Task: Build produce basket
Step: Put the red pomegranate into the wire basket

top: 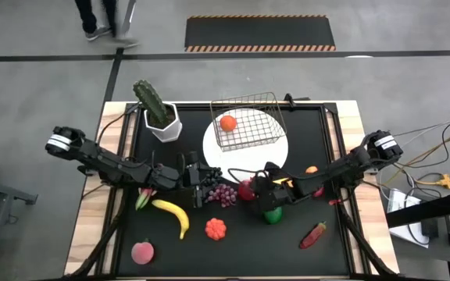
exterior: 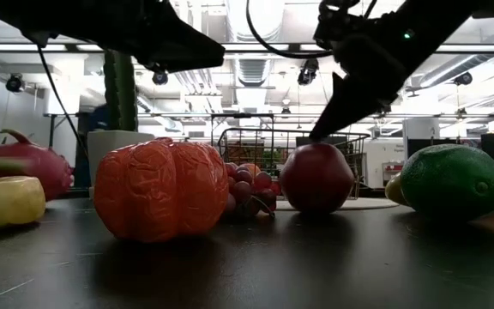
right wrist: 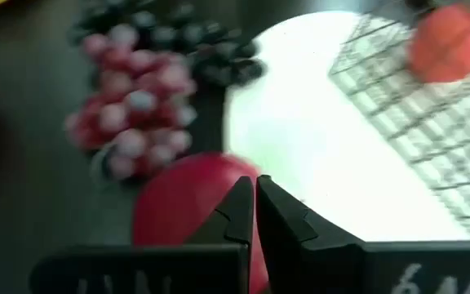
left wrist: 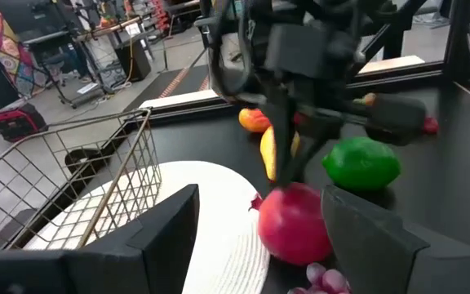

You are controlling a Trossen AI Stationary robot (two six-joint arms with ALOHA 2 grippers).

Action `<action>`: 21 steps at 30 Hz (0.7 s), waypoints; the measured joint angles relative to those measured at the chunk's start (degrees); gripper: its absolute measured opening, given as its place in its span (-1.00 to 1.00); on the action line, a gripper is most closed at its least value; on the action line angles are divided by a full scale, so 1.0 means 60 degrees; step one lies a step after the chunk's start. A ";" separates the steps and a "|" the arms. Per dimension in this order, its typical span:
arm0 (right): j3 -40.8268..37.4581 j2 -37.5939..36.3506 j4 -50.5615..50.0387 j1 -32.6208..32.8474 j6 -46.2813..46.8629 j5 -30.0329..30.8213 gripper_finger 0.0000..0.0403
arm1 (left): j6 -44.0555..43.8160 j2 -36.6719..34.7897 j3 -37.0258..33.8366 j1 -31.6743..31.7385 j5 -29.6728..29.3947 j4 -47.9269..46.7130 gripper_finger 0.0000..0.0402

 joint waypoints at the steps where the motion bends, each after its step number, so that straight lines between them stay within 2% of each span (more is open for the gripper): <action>1: 0.0000 0.0057 0.0003 0.0004 0.0002 -0.0138 -0.96 | -0.0003 0.0036 0.0002 0.0000 0.0000 0.0100 0.19; 13: 0.0019 0.0229 0.0362 0.0335 0.0006 -0.0550 -0.96 | -0.0009 0.0704 -0.0010 0.0000 0.0041 0.1018 0.19; 21: 0.0012 0.0260 0.0889 0.0365 -0.0427 -0.1743 -0.96 | -0.0004 0.1608 0.0140 0.0004 0.0284 0.1719 0.19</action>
